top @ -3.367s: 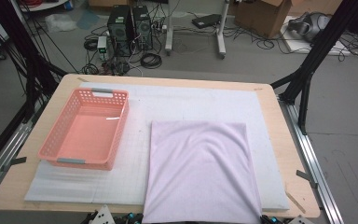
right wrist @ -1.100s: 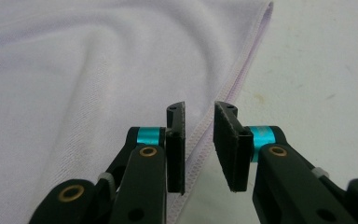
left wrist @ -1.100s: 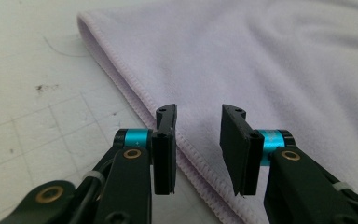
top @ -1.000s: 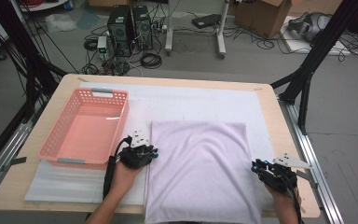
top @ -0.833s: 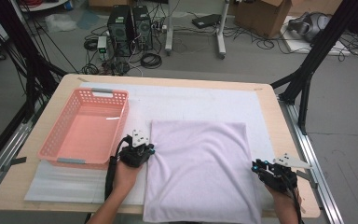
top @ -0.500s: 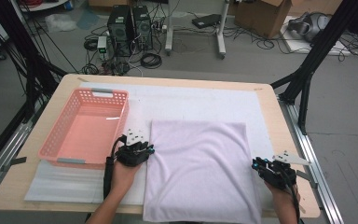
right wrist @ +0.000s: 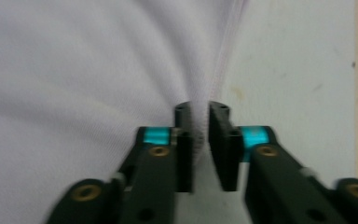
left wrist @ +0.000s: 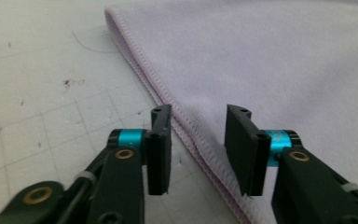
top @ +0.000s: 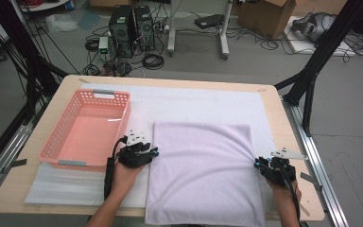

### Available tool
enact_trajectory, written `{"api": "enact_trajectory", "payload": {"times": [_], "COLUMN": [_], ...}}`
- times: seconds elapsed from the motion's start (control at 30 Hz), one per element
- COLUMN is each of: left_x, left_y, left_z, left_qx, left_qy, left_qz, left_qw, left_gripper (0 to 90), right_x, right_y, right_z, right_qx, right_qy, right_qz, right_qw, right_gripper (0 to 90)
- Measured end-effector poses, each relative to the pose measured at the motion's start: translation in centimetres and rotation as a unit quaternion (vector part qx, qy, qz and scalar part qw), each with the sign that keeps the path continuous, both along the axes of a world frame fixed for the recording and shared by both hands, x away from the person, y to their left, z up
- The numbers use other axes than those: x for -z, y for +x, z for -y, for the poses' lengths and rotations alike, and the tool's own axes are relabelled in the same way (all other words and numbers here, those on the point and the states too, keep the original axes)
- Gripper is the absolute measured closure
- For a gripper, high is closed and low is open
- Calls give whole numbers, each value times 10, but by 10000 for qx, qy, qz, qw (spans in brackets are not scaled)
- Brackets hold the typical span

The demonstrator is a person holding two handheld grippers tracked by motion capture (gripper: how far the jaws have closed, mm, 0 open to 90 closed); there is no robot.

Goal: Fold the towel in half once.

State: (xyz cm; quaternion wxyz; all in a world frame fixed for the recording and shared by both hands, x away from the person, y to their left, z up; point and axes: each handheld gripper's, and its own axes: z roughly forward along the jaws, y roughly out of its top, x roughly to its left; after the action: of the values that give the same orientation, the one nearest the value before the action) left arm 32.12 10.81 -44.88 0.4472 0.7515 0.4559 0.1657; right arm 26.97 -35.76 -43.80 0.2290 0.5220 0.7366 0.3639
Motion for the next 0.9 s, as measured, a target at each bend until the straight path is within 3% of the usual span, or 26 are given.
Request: {"api": "enact_trajectory", "payload": {"times": [0.1, 0.17, 0.23, 0.33, 0.43, 0.6, 0.67, 0.8, 0.9], "left_x": [1, 2, 0, -1, 0, 3, 2, 2, 2], "left_y": [12, 24, 34, 50, 63, 77, 78, 78, 77], "left_z": [2, 3, 3, 2, 3, 2, 5, 7, 12], "left_qx": [-109, -124, -240, -426, -558, -860, -821, -792, -758], "left_qy": [26, 60, 40, 32, 135, -134, -75, 40, 253], "left_qz": [-27, -253, -251, -299, -342, -342, -316, -287, -211], "left_qw": [9999, 9996, 9994, 9986, 9978, 9956, 9961, 9964, 9966], "left_gripper": [508, 477, 463, 461, 422, 438, 425, 426, 411], "right_x": [-5, -6, -6, -4, -2, 8, 11, 10, 10], "right_y": [15, 32, 48, 64, 79, 100, 106, 109, 109], "right_z": [6, 8, 8, 4, 2, -1, -3, -9, -12], "right_qx": [63, 51, 20, -118, -203, -227, -182, -235, -171], "right_qy": [24, 59, 175, 26, 238, 497, 482, 108, 0], "right_qz": [108, 89, 92, 35, -4, -212, -301, -230, -219], "right_qw": [9999, 9999, 9998, 9999, 9995, 9983, 9982, 9994, 9996], "right_gripper": [662, 637, 596, 598, 568, 521, 518, 531, 541]}}
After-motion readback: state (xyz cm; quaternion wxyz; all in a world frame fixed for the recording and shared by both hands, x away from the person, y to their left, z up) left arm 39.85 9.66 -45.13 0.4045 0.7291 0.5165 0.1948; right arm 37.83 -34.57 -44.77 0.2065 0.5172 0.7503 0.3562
